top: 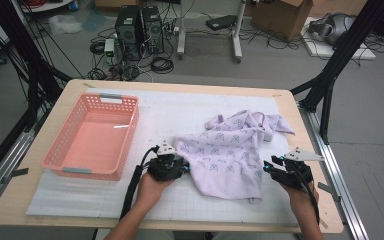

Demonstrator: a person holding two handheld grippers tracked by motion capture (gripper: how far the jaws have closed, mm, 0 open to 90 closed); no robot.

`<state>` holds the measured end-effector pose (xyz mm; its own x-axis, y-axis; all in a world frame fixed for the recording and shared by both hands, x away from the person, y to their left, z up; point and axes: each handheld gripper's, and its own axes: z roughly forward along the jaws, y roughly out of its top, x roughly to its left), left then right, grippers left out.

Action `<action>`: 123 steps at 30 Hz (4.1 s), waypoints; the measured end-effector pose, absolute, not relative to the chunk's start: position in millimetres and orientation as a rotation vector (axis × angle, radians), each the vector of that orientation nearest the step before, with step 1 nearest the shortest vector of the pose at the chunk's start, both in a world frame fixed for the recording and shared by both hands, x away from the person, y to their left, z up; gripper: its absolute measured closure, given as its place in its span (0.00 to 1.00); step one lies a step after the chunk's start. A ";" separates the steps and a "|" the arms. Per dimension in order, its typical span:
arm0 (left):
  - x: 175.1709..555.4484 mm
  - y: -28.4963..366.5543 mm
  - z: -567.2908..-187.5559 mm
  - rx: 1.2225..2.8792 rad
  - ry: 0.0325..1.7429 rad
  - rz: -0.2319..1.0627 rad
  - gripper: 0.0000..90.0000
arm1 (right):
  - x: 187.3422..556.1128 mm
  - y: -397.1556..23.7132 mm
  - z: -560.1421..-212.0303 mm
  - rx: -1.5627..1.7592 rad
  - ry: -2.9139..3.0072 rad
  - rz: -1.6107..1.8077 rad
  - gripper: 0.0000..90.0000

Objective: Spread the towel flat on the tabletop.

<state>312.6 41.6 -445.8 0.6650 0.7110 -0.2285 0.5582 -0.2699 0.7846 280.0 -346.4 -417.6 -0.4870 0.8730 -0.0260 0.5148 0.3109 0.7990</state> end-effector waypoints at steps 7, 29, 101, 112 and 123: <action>317.6 -5.9 -447.9 1.998 0.974 0.190 0.59 | 280.0 -348.1 -418.8 1.226 2.125 1.052 0.66; 304.4 -26.8 -450.8 2.013 0.767 0.159 0.50 | 281.5 -343.1 -424.3 1.222 2.151 1.043 0.66; 268.6 99.3 -443.8 1.877 1.003 0.206 0.75 | 279.4 -320.3 -428.9 1.188 2.271 0.872 0.91; 290.3 19.6 -450.9 1.949 0.921 0.133 0.54 | 281.2 -323.6 -431.1 1.179 2.280 0.863 0.88; 278.2 62.8 -447.2 1.917 0.981 0.272 0.91 | 276.8 -332.2 -429.1 1.208 2.246 0.872 0.93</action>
<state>278.2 62.8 -447.2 0.6556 0.7281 -0.1999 0.5211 -0.2447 0.8177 276.8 -332.2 -429.1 -0.5201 0.8500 -0.0842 0.5704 0.4190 0.7064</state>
